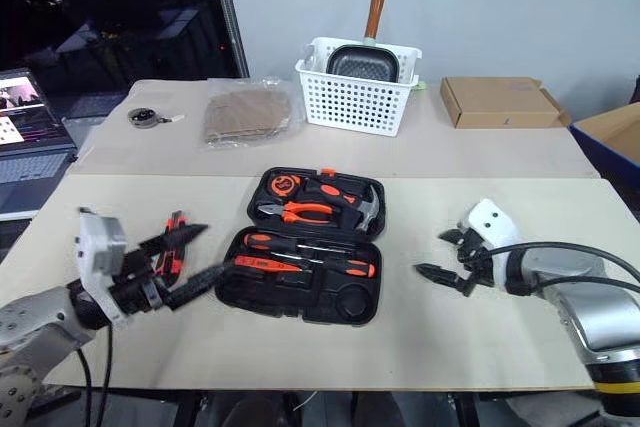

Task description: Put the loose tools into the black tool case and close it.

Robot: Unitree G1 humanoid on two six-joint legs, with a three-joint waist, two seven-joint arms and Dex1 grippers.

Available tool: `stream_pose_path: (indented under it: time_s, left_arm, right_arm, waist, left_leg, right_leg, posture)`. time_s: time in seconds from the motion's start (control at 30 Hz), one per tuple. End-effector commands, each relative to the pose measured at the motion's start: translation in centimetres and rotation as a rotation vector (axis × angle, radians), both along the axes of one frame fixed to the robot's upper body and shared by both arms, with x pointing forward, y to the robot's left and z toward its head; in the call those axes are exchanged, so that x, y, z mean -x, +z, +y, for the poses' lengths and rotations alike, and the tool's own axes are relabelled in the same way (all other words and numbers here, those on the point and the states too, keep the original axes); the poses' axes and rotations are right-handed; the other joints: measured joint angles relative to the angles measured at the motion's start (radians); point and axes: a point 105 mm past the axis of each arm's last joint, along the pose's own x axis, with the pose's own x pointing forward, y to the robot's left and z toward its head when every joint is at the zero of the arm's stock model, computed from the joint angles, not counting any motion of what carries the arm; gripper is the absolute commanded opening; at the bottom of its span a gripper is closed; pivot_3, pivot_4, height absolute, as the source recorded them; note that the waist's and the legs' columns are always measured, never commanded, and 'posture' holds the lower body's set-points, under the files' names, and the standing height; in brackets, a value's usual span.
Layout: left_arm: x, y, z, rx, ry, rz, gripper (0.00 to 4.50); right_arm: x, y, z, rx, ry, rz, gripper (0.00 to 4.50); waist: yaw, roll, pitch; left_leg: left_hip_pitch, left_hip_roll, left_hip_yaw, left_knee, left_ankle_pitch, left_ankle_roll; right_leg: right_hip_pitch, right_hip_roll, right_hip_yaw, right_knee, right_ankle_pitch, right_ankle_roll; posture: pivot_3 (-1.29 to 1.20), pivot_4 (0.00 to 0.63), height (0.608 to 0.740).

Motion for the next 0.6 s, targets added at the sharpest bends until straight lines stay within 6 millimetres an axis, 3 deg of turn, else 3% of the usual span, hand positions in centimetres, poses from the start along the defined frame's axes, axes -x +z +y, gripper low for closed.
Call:
stream_pose_path:
  time_s: [0.03, 0.2, 0.37, 0.6]
  left_arm:
    - [-0.7, -0.8, 3.8, -0.048, 0.304, 0.049, 4.49]
    - [-1.9, -2.8, 6.5, -0.037, 0.64, 0.283, 4.49]
    - [-3.4, -4.0, 5.9, -0.061, 0.689, 0.474, 4.49]
    - [-5.5, -6.7, 5.9, -0.074, 0.712, 0.636, 4.49]
  right_arm:
    - [1.7, 3.2, 1.6, -0.096, 0.178, -0.118, 4.5]
    - [4.1, 5.5, 4.5, -0.208, 0.411, -0.226, 4.5]
    - [4.6, 5.8, 5.7, -0.228, 0.49, -0.239, 4.5]
    - [4.8, 5.5, 6.0, -0.22, 0.482, -0.239, 4.5]
  waist:
    - [0.001, -0.001, 0.0]
    - [0.012, -0.004, 0.001]
    - [0.014, -0.005, 0.001]
    - [0.009, -0.005, 0.002]
  left_leg:
    - [0.0, 0.0, 0.0, 0.0, 0.0, 0.0]
    - [0.002, 0.0, -0.001, 0.0, 0.0, 0.0]
    - [0.004, -0.001, -0.001, 0.0, 0.001, -0.001]
    - [0.004, -0.001, -0.001, -0.003, 0.001, -0.002]
  right_leg:
    - [0.0, 0.0, 0.0, 0.0, 0.0, 0.0]
    - [0.003, -0.003, -0.001, -0.001, 0.001, 0.001]
    - [0.005, -0.002, -0.001, 0.001, 0.002, 0.0]
    - [0.002, -0.002, -0.001, 0.001, 0.002, -0.002]
  posture:
    - [0.0, 0.15, 0.74]
    - [0.0, 0.15, 0.74]
    - [0.0, 0.15, 0.74]
    - [0.0, 0.15, 0.74]
